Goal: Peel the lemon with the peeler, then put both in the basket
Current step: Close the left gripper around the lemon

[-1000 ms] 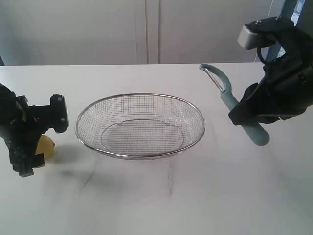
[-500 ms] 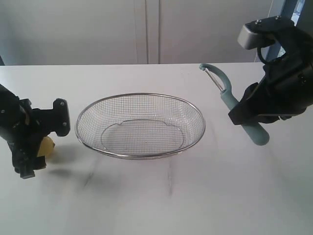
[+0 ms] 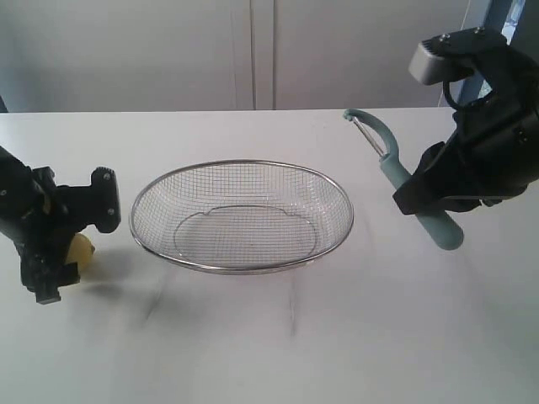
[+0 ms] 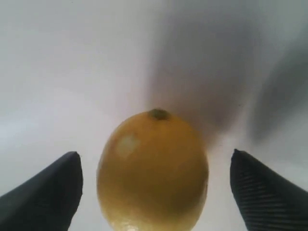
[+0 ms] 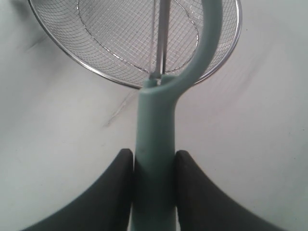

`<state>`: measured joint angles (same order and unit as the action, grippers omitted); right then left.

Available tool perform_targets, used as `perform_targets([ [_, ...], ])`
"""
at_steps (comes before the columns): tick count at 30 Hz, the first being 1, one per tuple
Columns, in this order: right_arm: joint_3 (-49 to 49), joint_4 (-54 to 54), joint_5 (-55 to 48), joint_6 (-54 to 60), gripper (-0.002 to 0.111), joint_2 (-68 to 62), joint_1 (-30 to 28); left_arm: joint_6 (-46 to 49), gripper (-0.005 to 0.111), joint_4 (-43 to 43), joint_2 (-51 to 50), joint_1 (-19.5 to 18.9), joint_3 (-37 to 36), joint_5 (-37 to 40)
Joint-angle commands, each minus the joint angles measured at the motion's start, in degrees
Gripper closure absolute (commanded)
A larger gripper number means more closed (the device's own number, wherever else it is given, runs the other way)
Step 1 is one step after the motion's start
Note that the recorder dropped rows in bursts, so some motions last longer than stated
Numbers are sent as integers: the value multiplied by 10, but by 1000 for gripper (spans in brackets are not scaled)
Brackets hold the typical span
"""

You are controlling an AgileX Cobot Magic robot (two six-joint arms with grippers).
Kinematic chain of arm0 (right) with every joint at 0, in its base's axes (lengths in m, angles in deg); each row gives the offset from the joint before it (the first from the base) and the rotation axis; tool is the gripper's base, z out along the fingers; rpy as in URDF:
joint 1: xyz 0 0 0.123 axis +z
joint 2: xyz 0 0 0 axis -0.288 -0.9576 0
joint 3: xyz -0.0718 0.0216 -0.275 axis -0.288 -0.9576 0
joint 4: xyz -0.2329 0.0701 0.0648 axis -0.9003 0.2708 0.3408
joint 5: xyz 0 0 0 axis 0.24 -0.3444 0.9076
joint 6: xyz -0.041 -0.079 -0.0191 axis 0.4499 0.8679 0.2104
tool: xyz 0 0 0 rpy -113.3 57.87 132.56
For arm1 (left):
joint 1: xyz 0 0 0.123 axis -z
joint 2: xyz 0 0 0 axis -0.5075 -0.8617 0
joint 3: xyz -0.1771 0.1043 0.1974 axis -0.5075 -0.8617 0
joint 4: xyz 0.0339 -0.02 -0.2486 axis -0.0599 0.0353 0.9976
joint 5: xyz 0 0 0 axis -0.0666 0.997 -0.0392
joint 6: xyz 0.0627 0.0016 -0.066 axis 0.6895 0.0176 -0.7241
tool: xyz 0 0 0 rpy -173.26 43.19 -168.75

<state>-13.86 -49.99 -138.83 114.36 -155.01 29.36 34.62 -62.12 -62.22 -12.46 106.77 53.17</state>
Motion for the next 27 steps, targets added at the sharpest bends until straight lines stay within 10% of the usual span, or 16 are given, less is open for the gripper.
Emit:
perform_targets([
  [1, 0, 6, 7, 2, 108, 4, -6, -3, 22, 4, -11, -2, 2, 4],
  [19, 0, 6, 7, 2, 108, 4, -6, 8, 37, -1, -21, -2, 2, 4],
  [27, 0, 6, 10, 2, 108, 4, -6, -3, 95, 8, -10, -1, 3, 28],
])
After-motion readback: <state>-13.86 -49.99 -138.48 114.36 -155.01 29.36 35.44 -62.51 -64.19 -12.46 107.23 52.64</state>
